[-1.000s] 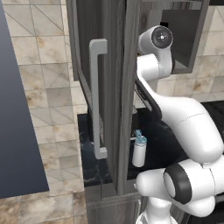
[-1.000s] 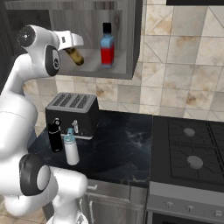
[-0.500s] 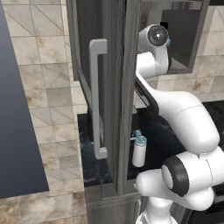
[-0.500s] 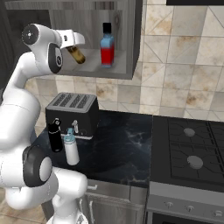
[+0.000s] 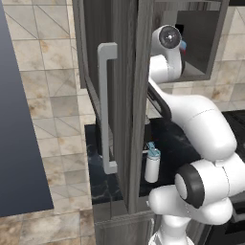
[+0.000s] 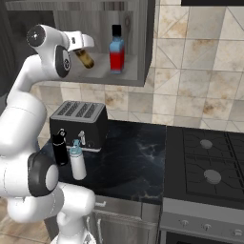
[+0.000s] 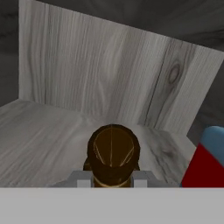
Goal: Sort all alcoholic drinks to one cabinet, and non-alcoholic drinks to the other.
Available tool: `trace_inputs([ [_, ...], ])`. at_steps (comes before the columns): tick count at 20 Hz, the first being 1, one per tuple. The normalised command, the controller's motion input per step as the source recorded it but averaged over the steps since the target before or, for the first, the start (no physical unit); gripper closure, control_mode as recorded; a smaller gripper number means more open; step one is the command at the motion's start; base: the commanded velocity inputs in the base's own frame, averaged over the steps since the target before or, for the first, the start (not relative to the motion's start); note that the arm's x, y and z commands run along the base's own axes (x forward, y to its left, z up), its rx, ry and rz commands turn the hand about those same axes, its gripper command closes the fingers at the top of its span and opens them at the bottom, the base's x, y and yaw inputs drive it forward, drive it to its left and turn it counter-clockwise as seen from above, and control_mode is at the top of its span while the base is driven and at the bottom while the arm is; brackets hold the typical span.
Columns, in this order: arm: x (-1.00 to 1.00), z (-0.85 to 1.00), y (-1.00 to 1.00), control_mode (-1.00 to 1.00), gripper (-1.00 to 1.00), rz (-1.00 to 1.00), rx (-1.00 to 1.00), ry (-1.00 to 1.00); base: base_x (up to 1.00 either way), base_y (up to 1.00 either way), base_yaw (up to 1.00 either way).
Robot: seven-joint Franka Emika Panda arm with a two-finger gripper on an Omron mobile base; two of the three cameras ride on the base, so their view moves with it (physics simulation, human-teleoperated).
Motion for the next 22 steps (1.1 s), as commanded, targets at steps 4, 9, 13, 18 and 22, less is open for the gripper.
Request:
trace_inputs([
  [4, 0.21, -0.16, 0.00, -1.00, 1.00, -0.01, 0.01, 0.00, 0.00, 0.00, 0.00],
  [9, 0.19, -0.20, 0.00, -1.00, 1.00, -0.01, 0.01, 0.00, 0.00, 0.00, 0.00],
  [13, 0.20, -0.23, 0.00, -1.00, 1.00, -0.01, 0.00, 0.00, 0.00, 0.00, 0.00],
  [18, 0.19, -0.22, 0.02, -1.00, 1.00, -0.02, 0.00, 0.00, 0.00, 0.00, 0.00],
  [22, 0.15, -0.11, 0.00, -1.00, 1.00, -0.02, 0.01, 0.00, 0.00, 0.00, 0.00],
])
